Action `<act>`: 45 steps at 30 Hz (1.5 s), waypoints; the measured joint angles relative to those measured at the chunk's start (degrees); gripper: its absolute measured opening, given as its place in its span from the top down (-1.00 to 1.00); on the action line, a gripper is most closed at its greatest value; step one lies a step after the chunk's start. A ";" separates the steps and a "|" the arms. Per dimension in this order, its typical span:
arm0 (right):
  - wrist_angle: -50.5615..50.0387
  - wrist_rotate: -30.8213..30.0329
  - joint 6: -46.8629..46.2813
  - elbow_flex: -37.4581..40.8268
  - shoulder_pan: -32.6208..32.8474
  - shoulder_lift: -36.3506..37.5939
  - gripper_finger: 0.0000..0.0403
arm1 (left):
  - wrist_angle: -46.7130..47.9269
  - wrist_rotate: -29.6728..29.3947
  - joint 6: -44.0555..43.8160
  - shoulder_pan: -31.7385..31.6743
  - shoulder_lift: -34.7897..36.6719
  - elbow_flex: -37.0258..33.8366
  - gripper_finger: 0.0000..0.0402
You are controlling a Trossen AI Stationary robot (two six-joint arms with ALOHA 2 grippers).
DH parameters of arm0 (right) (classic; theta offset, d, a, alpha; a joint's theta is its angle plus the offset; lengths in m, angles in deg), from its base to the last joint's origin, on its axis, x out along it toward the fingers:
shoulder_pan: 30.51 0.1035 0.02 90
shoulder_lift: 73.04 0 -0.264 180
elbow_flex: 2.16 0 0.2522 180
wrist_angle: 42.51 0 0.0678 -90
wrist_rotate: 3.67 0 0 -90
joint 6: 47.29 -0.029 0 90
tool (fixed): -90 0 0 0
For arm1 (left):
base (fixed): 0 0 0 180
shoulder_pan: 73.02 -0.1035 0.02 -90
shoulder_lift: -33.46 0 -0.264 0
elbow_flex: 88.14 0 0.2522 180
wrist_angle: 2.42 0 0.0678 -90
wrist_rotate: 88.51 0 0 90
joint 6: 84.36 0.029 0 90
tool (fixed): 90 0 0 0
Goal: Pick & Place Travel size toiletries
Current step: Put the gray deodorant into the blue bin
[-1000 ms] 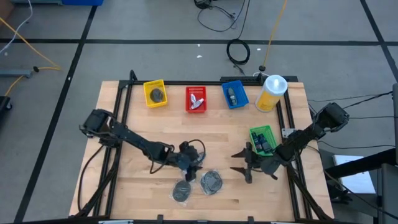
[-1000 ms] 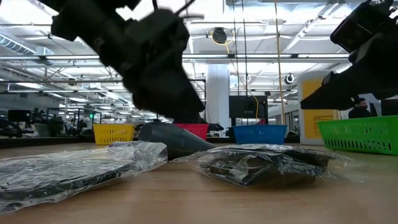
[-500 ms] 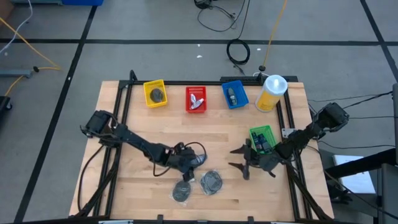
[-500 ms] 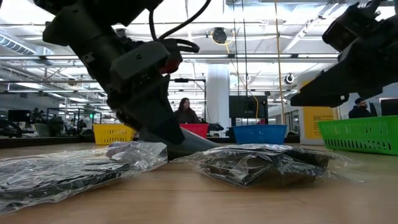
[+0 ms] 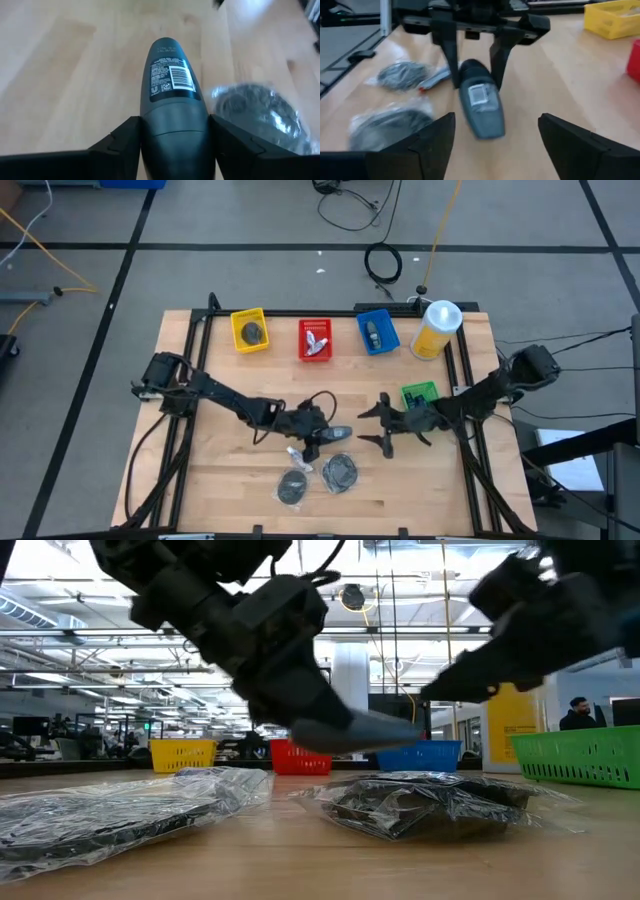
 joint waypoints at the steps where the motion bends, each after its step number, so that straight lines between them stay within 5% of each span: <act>1: -0.10 1.74 0.55 -0.47 -1.41 0.00 -0.43 | -0.64 0.20 0.62 -0.59 0.02 0.00 0.02; 6: -4.24 10.85 2.91 -4.09 -7.28 -1.49 -0.57 | -3.38 2.83 3.03 -3.53 0.00 0.00 0.05; 13: -4.78 13.99 8.35 -9.18 -9.84 -9.11 -0.55 | -4.97 3.80 5.16 -5.57 0.02 0.00 0.02; 24: -4.00 14.04 8.09 -12.19 -9.84 -13.43 0.00 | -5.46 4.20 4.87 -5.70 0.02 0.00 0.00; 31: -4.67 14.01 6.40 -12.19 -9.82 -13.44 0.02 | -5.77 4.34 4.79 -5.81 0.00 -0.02 -0.02; 39: -9.18 12.36 1.38 -12.10 -8.72 -13.52 0.02 | -9.46 19.88 1.43 -9.86 0.15 0.04 -0.42; 45: -11.68 7.44 -2.68 -11.40 -7.85 -13.55 0.02 | -7.68 18.43 2.16 -11.80 4.30 0.04 -0.72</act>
